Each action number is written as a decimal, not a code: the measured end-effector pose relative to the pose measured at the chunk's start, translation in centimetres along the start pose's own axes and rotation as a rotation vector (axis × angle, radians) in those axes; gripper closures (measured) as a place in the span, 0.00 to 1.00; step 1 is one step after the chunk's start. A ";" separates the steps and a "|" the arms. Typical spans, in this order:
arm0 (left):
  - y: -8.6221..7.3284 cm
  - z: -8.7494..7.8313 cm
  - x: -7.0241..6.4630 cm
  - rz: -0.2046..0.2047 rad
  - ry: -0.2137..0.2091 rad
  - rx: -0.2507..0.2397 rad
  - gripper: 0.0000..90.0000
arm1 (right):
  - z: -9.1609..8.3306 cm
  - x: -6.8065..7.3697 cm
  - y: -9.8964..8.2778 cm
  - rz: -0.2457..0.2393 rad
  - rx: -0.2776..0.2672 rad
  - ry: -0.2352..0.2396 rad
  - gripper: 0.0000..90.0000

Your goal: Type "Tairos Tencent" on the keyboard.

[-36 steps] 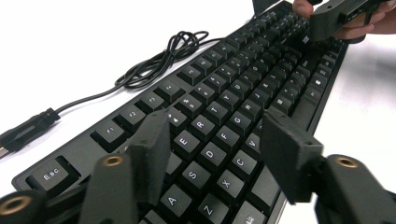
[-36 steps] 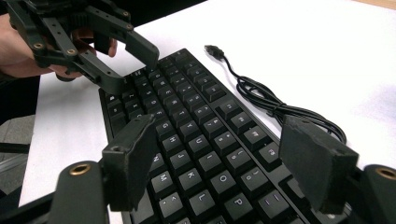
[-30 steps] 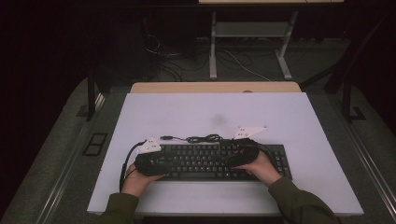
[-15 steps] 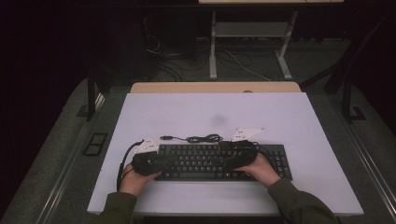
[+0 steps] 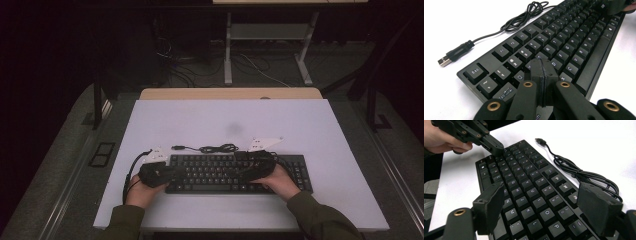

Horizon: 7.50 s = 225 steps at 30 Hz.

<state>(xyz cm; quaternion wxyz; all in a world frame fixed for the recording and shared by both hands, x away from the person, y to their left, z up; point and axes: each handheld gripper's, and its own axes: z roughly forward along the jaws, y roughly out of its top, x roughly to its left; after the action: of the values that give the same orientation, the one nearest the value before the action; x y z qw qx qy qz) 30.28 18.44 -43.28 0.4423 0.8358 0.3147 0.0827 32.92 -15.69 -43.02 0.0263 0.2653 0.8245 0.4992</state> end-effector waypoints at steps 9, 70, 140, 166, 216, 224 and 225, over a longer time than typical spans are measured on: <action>-0.2 0.2 0.1 -0.004 -0.001 0.022 0.99 | 0.0 0.0 0.0 -0.006 0.006 -0.002 0.24; 0.1 0.4 -0.4 -0.006 -0.002 -0.008 0.63 | 0.0 -0.1 0.1 0.000 -0.001 -0.010 0.24; 0.3 1.7 -1.4 0.001 -0.015 -0.034 0.14 | 2.5 -0.2 2.3 -0.094 0.151 0.025 0.99; 0.2 1.9 -1.5 0.007 -0.014 -0.027 0.11 | 3.5 -0.1 1.6 -0.106 0.246 0.017 0.99; 1.0 1.7 -1.7 0.013 -0.011 -0.058 0.17 | 1.4 -1.3 2.2 -0.012 0.039 0.018 0.22; 1.6 2.1 -1.5 0.010 -0.022 -0.066 0.23 | 1.4 -1.4 2.2 -0.015 0.033 0.021 0.21; 1.7 2.2 -1.5 0.008 -0.025 -0.066 0.24 | 1.4 -1.4 2.2 -0.014 0.032 0.021 0.21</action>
<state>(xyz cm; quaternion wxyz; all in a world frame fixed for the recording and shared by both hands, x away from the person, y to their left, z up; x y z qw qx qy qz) 30.75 15.32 -43.08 0.4732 0.8229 0.3029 0.0846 35.45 -14.39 -42.19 0.0167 0.2548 0.8344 0.4885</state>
